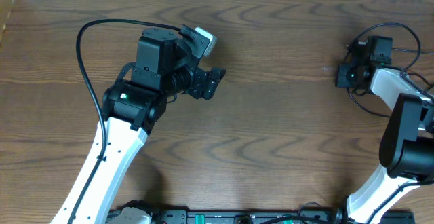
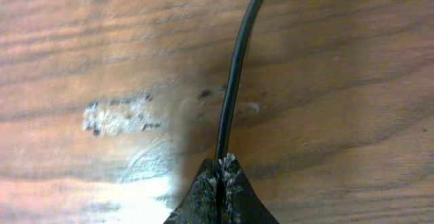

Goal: Untangle cables

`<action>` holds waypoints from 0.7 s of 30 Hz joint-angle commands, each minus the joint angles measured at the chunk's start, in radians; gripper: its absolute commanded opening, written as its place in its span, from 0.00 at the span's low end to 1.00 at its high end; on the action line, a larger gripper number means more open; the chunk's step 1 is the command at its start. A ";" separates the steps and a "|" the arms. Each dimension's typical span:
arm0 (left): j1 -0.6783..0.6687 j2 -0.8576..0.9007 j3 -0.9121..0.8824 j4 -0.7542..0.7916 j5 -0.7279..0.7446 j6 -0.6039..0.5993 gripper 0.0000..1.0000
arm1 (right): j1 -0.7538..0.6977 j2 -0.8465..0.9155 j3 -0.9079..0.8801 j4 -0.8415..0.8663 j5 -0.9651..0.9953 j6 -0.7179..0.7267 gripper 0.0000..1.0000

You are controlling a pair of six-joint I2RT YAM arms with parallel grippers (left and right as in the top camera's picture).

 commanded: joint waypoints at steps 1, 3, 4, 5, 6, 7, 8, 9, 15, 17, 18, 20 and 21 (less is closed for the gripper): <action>0.003 0.003 0.010 -0.005 -0.009 0.005 0.86 | -0.012 -0.040 -0.006 0.020 0.026 0.079 0.01; 0.003 0.003 0.010 -0.010 -0.009 0.005 0.86 | -0.029 -0.109 0.016 0.048 0.027 0.079 0.01; 0.003 0.003 0.010 -0.012 -0.009 0.005 0.86 | -0.040 -0.148 0.029 0.071 0.029 0.079 0.01; 0.003 0.003 0.010 -0.016 -0.009 0.005 0.86 | -0.054 -0.189 0.045 0.093 0.039 0.079 0.01; 0.003 0.003 0.010 -0.019 -0.009 0.005 0.86 | -0.068 -0.229 0.062 0.114 0.055 0.079 0.01; 0.003 0.003 0.010 -0.022 -0.010 0.005 0.86 | -0.087 -0.275 0.085 0.136 0.077 0.079 0.01; 0.003 0.003 0.010 -0.026 -0.009 0.006 0.86 | -0.105 -0.312 0.106 0.154 0.099 0.079 0.01; 0.003 0.003 0.010 -0.026 -0.009 0.005 0.86 | -0.128 -0.351 0.129 0.175 0.127 0.079 0.01; 0.003 0.003 0.010 -0.027 -0.009 0.005 0.81 | -0.263 -0.481 0.188 0.251 0.241 0.079 0.01; 0.003 0.003 0.010 -0.029 -0.009 0.005 0.81 | -0.308 -0.484 0.188 0.257 0.256 0.086 0.01; 0.003 0.003 0.010 -0.031 -0.009 0.005 0.81 | -0.331 -0.481 0.187 0.253 0.256 0.093 0.01; 0.003 0.003 0.010 -0.036 -0.009 0.006 0.81 | -0.382 -0.457 0.186 0.237 0.255 0.122 0.02; 0.003 0.003 0.010 -0.037 -0.009 0.006 0.81 | -0.399 -0.445 0.186 0.231 0.255 0.134 0.02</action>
